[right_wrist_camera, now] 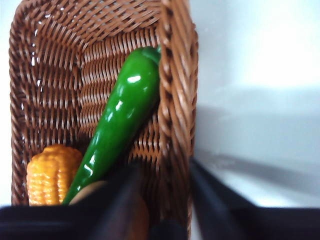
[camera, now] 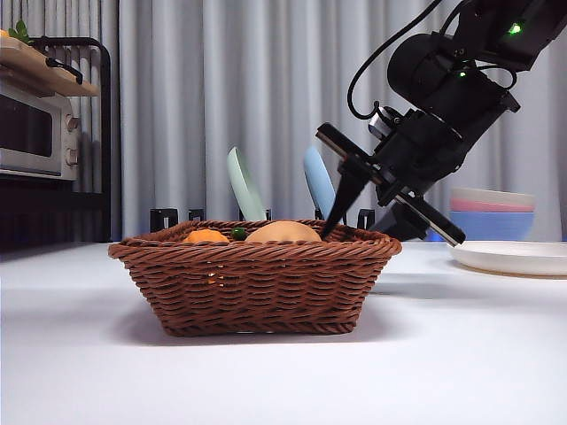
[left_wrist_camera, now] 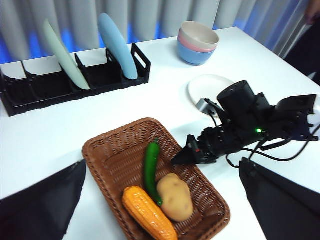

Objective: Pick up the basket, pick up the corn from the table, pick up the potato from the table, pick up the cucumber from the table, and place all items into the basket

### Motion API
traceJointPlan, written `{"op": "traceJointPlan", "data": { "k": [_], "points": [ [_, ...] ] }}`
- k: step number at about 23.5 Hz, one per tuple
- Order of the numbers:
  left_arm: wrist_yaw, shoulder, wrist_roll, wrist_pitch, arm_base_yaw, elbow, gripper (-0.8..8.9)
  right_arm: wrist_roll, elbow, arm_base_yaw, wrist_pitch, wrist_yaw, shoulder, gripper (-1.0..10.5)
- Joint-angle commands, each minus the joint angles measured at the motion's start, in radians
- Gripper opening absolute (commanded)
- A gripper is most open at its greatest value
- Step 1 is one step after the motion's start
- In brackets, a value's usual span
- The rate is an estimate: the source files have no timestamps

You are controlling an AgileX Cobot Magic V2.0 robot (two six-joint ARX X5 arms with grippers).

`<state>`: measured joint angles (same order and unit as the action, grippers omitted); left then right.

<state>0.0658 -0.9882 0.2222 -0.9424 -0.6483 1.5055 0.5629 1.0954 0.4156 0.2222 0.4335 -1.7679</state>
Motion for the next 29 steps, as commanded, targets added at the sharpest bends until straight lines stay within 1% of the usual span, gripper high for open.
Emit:
{"op": "traceJointPlan", "data": {
  "k": [1,4,5,6,7,8,9,10,11,12,13,14,16,18,20,23,25,27,29],
  "points": [
    [0.028,0.002,-0.018,0.005,0.0,-0.005,6.29,-0.022,0.003,-0.009,0.007,0.002,0.008,5.1],
    [0.058,0.001,-0.044,0.006,0.0,-0.005,6.27,-0.03,0.003,-0.032,0.013,0.002,0.055,5.0],
    [0.098,-0.003,-0.063,0.005,0.0,-0.005,6.14,-0.05,0.003,-0.045,0.019,0.001,0.087,5.0],
    [0.145,-0.006,-0.093,0.004,0.0,-0.005,5.47,-0.077,0.003,-0.059,0.023,0.001,0.119,5.0],
    [0.222,-0.013,-0.146,0.004,0.0,-0.005,4.0,-0.11,0.003,-0.076,0.031,0.001,0.159,4.6],
    [0.308,-0.021,-0.208,0.002,0.0,-0.005,2.16,-0.162,0.003,-0.093,0.048,0.001,0.204,3.5],
    [0.381,-0.031,-0.256,0.002,0.0,-0.005,0.28,-0.238,0.003,-0.106,0.079,-0.001,0.258,2.0],
    [0.408,-0.038,-0.273,0.002,0.0,-0.006,-0.08,-0.302,0.003,-0.115,0.109,-0.023,0.303,0.8],
    [0.403,-0.042,-0.279,0.003,0.0,-0.008,-0.09,-0.37,0.003,-0.12,0.151,-0.079,0.359,-0.2],
    [0.405,-0.043,-0.285,0.016,0.0,-0.016,-0.09,-0.42,0.003,-0.12,0.181,-0.142,0.406,-0.2],
    [0.404,-0.04,-0.308,0.05,0.002,-0.035,-0.09,-0.464,0.003,-0.12,0.206,-0.219,0.454,-0.2],
    [0.404,-0.029,-0.328,0.082,0.003,-0.057,-0.09,-0.489,0.003,-0.12,0.214,-0.263,0.484,-0.2],
    [0.4,0.0,-0.362,0.169,0.01,-0.124,-0.09,-0.53,0.003,-0.117,0.217,-0.323,0.543,-0.2],
    [0.397,0.041,-0.386,0.263,0.018,-0.209,-0.09,-0.554,0.003,-0.113,0.21,-0.355,0.587,-0.2],
    [0.388,0.105,-0.397,0.38,0.03,-0.333,-0.09,-0.576,-0.01,-0.106,0.192,-0.378,0.64,-0.2],
    [0.322,0.216,-0.41,0.525,0.059,-0.526,-0.09,-0.582,-0.086,-0.093,0.124,-0.389,0.732,-0.2],
    [0.284,0.301,-0.411,0.579,0.081,-0.652,-0.09,-0.583,-0.172,-0.084,0.065,-0.392,0.809,-0.2],
    [0.267,0.377,-0.403,0.594,0.095,-0.752,-0.09,-0.581,-0.261,-0.074,0.007,-0.397,0.883,-0.2],
    [0.27,0.449,-0.365,0.594,0.102,-0.837,-0.09,-0.579,-0.348,-0.064,-0.036,-0.421,0.958,-0.2]
  ]
}}
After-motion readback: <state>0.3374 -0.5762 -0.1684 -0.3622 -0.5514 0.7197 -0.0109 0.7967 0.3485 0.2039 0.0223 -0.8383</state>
